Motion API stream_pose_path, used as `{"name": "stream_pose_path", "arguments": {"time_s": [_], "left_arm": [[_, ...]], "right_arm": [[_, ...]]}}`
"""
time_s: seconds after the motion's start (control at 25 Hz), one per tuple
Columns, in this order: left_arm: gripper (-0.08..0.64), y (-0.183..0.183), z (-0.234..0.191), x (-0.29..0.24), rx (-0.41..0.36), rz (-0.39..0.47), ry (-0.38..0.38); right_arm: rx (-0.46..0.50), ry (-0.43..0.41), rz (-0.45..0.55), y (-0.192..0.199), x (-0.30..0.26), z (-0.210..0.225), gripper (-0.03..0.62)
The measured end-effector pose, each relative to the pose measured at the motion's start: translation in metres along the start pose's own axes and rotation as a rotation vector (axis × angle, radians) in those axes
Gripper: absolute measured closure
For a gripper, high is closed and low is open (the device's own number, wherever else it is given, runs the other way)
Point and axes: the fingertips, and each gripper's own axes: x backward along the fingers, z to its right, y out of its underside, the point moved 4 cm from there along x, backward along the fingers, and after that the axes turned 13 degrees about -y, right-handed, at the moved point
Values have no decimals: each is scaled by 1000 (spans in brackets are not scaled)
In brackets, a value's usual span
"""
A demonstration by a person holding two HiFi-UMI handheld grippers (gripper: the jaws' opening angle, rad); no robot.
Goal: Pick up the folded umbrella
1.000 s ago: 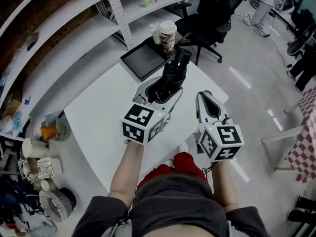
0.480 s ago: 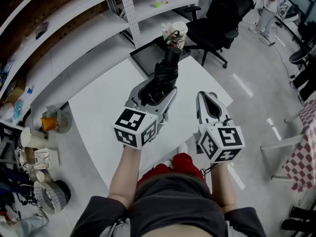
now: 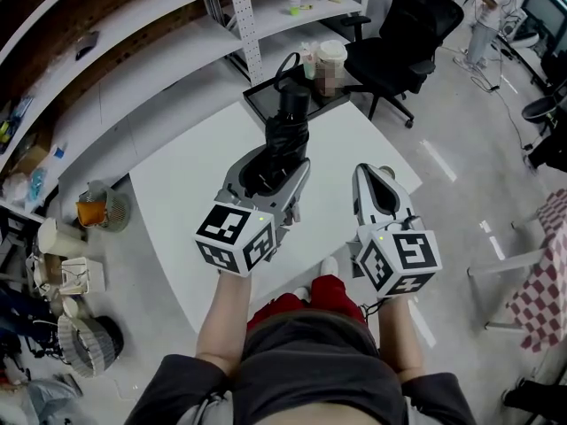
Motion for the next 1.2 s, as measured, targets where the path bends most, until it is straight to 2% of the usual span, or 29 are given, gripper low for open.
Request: {"name": "stream_pose_path", "arguments": {"time_s": [0.44,1.2], "left_arm": [[301,5,-4,24,43,13,-29],[301,6,-6,52,69,38,-52]], "right_arm": [[7,-27,13,-2,5,-18,574],[18,-66,20,-1,9,-42,574]]}}
